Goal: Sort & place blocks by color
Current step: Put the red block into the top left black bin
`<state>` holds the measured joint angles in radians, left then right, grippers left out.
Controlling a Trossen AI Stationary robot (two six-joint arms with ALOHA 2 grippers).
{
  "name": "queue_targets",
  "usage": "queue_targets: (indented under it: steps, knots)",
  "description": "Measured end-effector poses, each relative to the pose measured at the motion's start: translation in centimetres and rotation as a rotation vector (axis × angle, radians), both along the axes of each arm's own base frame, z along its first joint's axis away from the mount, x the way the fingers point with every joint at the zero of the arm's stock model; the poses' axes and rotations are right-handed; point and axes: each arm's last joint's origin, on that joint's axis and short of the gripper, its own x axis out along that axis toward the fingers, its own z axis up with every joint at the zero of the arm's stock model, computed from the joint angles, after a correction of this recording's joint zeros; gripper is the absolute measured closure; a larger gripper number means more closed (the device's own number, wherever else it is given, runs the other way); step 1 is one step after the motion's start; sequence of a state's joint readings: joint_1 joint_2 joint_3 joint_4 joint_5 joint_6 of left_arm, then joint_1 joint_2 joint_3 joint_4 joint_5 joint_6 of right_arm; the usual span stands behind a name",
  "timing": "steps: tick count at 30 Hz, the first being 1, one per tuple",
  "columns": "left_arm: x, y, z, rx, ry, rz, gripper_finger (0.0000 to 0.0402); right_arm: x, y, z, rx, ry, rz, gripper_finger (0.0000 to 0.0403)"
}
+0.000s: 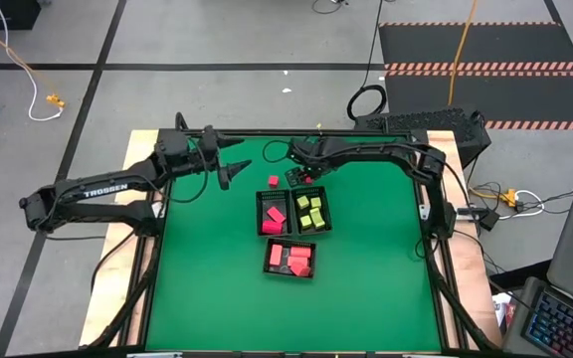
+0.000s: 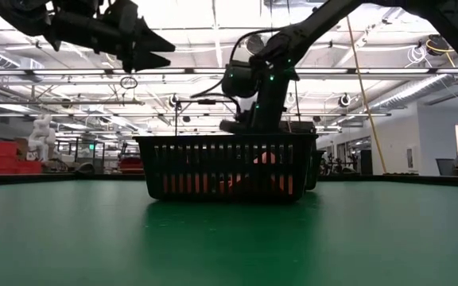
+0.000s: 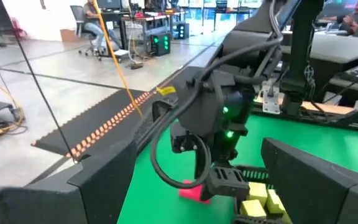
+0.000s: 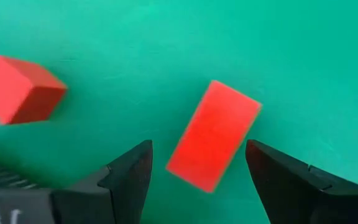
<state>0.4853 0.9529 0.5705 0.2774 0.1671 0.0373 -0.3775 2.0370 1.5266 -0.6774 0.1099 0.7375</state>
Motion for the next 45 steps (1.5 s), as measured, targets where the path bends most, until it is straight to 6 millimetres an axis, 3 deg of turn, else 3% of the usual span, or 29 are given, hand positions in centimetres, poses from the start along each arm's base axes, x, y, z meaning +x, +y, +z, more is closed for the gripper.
queue_targets:
  steps: [10,15,21,31,34,40,45]
  knots:
    - [-0.7,0.0,-0.1,0.036,0.059,0.008,0.0055,0.6,0.0,-3.0,0.037,0.043,-0.072,0.0152]
    - [-0.8,0.2,-0.2,0.032,0.071,0.019,0.0055,0.7,0.5,-2.7,-0.009,0.06,-0.065,0.018]
    - [-0.9,0.2,-0.4,0.021,0.089,0.018,0.0055,0.5,0.9,-2.4,-0.051,0.094,-0.03,0.0276]
    - [-1.0,0.1,-0.9,-0.007,0.13,0.017,0.0055,0.3,0.9,-1.9,-0.077,0.124,0.077,0.028]
    - [-1.0,0.1,-1.0,-0.015,0.143,0.017,0.0055,0.2,1.0,-0.7,-0.095,0.101,0.101,0.028]
    - [-1.0,0.1,-1.0,-0.017,0.145,0.018,0.0055,0.2,1.5,3.6,-0.182,-0.046,0.159,0.028]
    - [-1.0,0.1,-1.0,-0.015,0.145,0.025,0.0055,0.8,3.3,6.6,-0.246,-0.189,0.24,0.028]
